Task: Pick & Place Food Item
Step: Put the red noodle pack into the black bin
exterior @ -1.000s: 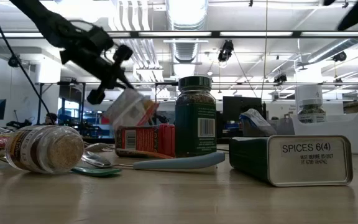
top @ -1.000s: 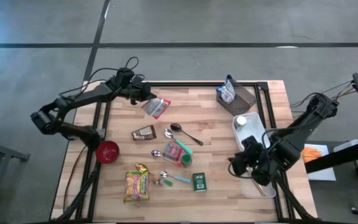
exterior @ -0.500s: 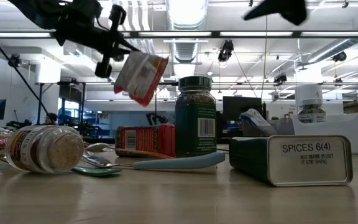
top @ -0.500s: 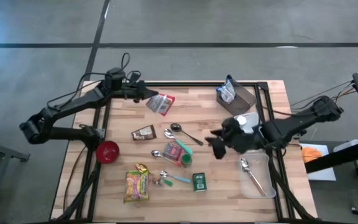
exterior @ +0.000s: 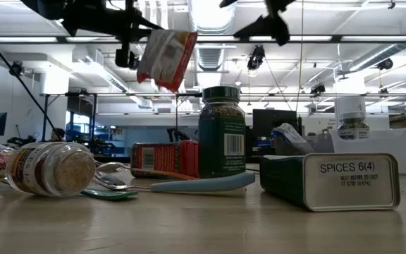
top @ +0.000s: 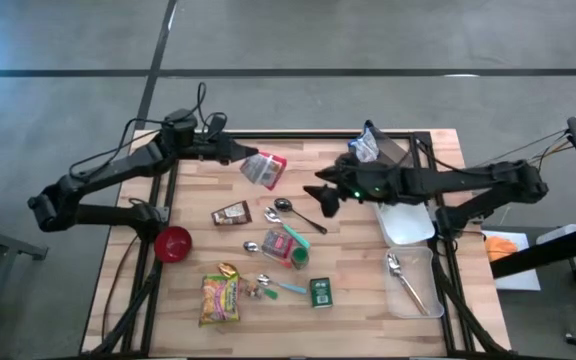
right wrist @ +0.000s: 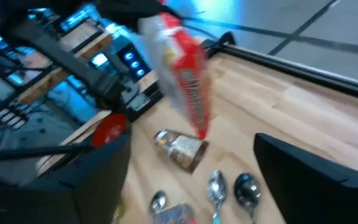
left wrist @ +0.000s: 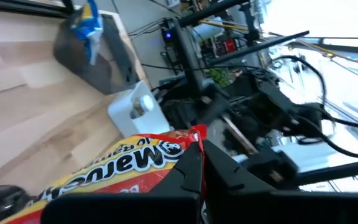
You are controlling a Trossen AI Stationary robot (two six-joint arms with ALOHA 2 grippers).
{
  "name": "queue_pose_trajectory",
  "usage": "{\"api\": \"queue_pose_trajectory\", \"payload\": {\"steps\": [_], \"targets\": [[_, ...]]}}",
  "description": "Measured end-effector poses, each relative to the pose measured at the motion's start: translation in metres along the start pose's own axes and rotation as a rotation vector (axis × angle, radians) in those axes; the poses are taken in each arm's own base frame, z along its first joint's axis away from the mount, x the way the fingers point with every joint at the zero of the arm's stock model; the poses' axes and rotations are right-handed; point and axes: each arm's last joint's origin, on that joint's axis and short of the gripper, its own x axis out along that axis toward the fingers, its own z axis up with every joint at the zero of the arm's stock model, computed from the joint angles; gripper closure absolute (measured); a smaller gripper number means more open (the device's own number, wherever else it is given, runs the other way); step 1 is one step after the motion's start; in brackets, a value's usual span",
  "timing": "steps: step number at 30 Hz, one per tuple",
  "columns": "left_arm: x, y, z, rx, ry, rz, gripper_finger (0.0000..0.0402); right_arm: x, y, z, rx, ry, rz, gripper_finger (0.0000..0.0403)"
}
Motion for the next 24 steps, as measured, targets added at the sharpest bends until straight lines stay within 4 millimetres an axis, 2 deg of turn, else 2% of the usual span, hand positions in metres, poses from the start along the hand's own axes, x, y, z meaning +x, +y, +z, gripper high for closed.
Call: {"api": "queue_pose_trajectory", "payload": {"steps": [2, 5, 14, 17, 24], "targets": [[0.0, -0.006, 0.001, 0.011, 0.001, -0.018, 0.0401, 0.009, -0.004, 0.001, 0.002, -0.015, -0.013, 0.0038], [0.0, -0.015, 0.002, 0.027, 0.006, -0.046, 0.0401, 0.02, 0.0, 0.004, -0.11, -0.062, 0.011, 0.0022], [0.004, -0.026, -0.004, 0.043, 0.037, -0.092, 0.0401, 0.05, 0.029, 0.021, -0.412, -0.132, 0.045, 0.0019], [0.006, -0.028, -0.007, 0.048, 0.049, -0.104, 0.0401, 0.058, 0.038, 0.03, -0.446, -0.14, 0.04, 0.0019], [0.007, -0.034, -0.01, 0.059, 0.054, -0.15, 0.0401, 0.077, 0.048, 0.036, -0.478, -0.084, 0.057, 0.0019]]}}
